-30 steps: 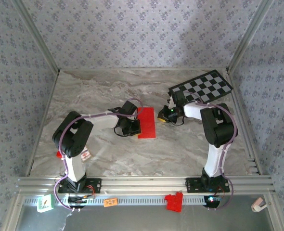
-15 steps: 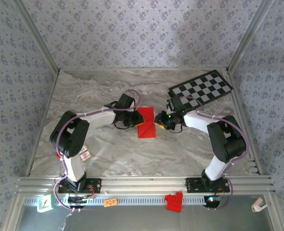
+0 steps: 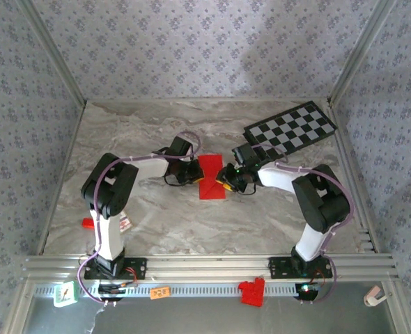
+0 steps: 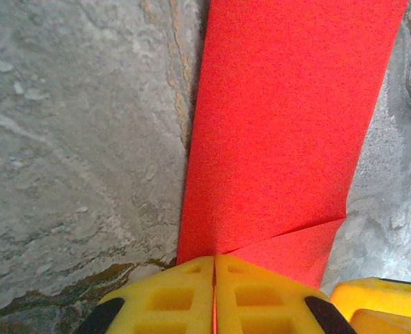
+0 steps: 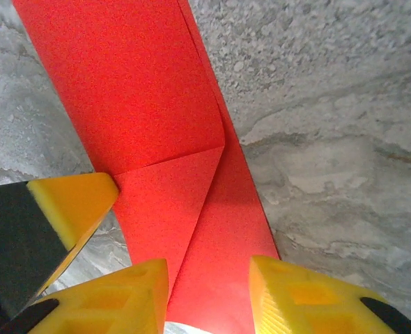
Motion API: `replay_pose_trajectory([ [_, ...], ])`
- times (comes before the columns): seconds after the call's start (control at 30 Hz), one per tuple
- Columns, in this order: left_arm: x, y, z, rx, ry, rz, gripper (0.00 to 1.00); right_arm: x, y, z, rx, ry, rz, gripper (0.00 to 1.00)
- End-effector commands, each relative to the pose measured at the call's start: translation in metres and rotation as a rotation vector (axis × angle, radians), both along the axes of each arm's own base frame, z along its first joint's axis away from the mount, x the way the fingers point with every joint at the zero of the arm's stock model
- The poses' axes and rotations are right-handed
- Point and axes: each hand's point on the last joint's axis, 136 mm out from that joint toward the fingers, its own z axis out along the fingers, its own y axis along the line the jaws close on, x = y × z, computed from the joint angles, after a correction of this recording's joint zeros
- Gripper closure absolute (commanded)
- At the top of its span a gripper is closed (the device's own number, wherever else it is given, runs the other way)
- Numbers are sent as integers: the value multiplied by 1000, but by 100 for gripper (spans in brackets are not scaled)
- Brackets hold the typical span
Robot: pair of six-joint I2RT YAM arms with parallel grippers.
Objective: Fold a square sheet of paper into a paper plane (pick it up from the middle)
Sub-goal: Fold the triangle a second time at the center of the table.
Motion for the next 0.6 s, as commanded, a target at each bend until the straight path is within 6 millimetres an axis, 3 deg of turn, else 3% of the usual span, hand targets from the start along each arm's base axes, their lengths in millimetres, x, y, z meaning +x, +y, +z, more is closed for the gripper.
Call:
replay_pose_trajectory([
  [0.0,-7,8,-14,34,35,19,92,9,12,4,22,2,-17,64],
  [0.17,-12,13,-21,53,62,29,93,12,21,3,49,-5,-20,70],
  [0.57,-15,13,-23,46,79,43,93,13,24,-5,40,13,-9,72],
])
